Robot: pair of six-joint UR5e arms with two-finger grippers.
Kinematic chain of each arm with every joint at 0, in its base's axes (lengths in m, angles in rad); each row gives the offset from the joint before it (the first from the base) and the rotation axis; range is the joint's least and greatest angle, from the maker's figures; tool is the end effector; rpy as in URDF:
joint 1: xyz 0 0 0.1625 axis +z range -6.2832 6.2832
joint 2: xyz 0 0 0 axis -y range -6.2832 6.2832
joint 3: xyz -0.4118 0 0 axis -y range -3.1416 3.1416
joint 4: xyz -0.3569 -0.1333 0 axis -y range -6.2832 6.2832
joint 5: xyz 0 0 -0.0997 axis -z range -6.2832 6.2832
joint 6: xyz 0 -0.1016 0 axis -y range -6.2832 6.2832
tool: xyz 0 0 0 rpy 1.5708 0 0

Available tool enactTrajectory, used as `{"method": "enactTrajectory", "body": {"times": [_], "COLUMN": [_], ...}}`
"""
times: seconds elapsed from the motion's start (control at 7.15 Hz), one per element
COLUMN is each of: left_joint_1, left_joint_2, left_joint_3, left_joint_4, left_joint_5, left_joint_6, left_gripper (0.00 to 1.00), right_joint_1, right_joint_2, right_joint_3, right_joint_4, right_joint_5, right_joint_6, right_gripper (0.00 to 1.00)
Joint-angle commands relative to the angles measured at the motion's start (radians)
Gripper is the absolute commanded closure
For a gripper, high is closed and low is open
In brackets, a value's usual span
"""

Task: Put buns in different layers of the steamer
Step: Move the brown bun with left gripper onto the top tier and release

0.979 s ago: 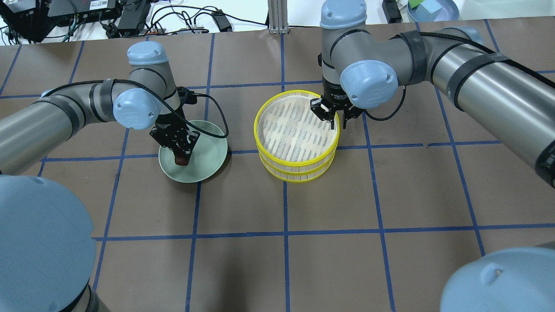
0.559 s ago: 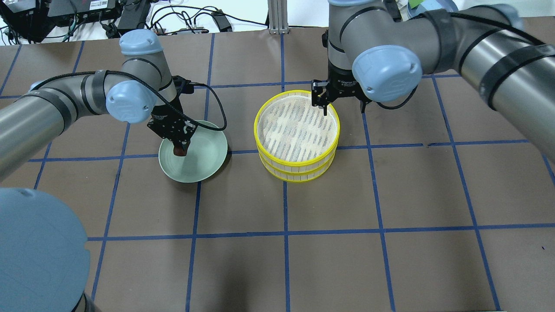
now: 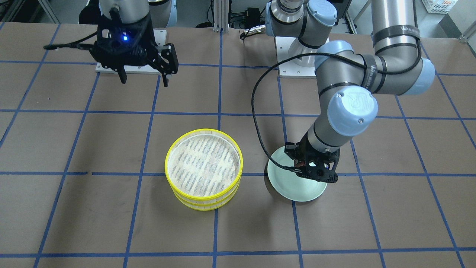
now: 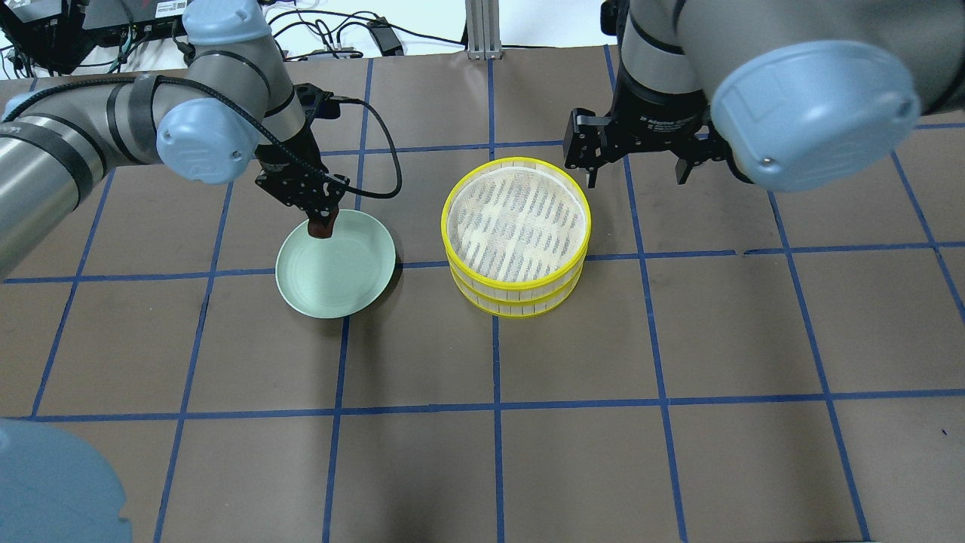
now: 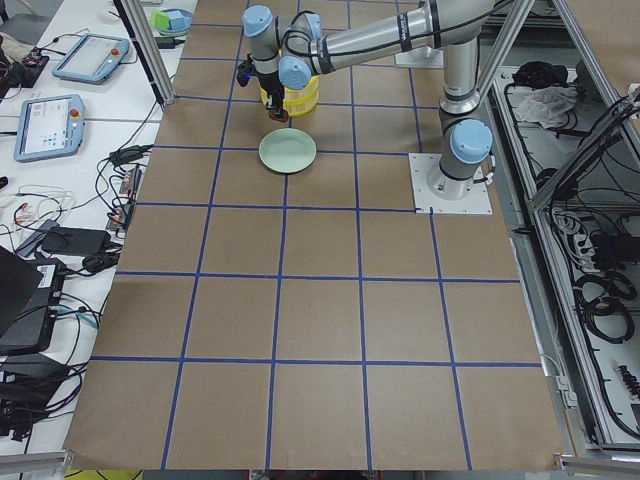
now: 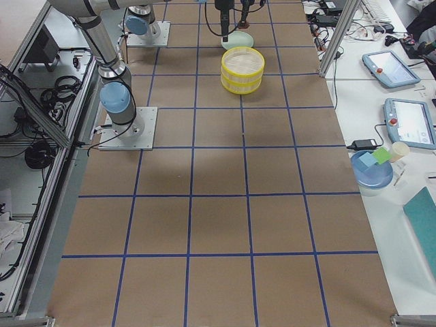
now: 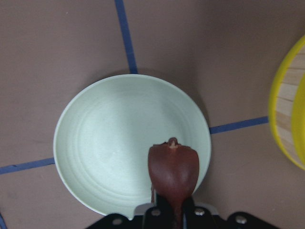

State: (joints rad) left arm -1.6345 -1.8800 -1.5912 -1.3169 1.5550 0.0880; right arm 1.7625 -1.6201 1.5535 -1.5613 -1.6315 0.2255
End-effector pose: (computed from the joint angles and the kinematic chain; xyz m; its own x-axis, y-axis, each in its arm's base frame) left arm -0.1699 -0.5450 0.3304 -0.9885 0.1497 0.0223 0.1509 0.9858 0.0740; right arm 0.2089 -0.4088 0.5020 -0.9982 0.0371 0.0463 0.0338 0.9970 -0.0692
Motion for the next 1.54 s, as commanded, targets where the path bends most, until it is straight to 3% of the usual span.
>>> {"method": "enactTrajectory", "body": {"times": [0.0,0.28,0.42,0.56,0.7,0.84,1.4], "left_joint_1": [-0.123,-0.217,-0.22,-0.222,-0.22,-0.22,-0.22], "left_joint_2": [0.024,-0.005,-0.017,-0.028,-0.039,-0.039,-0.025], "left_joint_3": [0.003,-0.004,-0.012,-0.016,-0.016,-0.015,-0.003], "left_joint_4": [0.1,0.261,0.265,0.263,0.265,0.262,0.255], "left_joint_5": [-0.111,-0.159,-0.273,-0.297,-0.299,-0.302,-0.291], "left_joint_6": [-0.214,-0.367,-0.376,-0.375,-0.376,-0.389,-0.41], "left_gripper": [1.0,1.0,0.83,0.6,0.24,0.04,0.0], "right_joint_1": [-0.014,-0.05,-0.099,-0.13,-0.133,-0.133,-0.133], "right_joint_2": [-0.018,-0.007,-0.007,-0.009,-0.009,-0.015,-0.012], "right_joint_3": [-0.027,-0.062,-0.072,-0.073,-0.07,-0.064,-0.061], "right_joint_4": [0.026,0.026,0.032,0.047,0.076,0.082,0.079], "right_joint_5": [-0.001,0.018,0.033,0.057,0.056,0.064,0.05], "right_joint_6": [-0.017,-0.171,-0.198,-0.204,-0.204,-0.204,-0.226], "right_gripper": [0.0,0.0,0.0,0.0,0.0,0.0,0.0]}}
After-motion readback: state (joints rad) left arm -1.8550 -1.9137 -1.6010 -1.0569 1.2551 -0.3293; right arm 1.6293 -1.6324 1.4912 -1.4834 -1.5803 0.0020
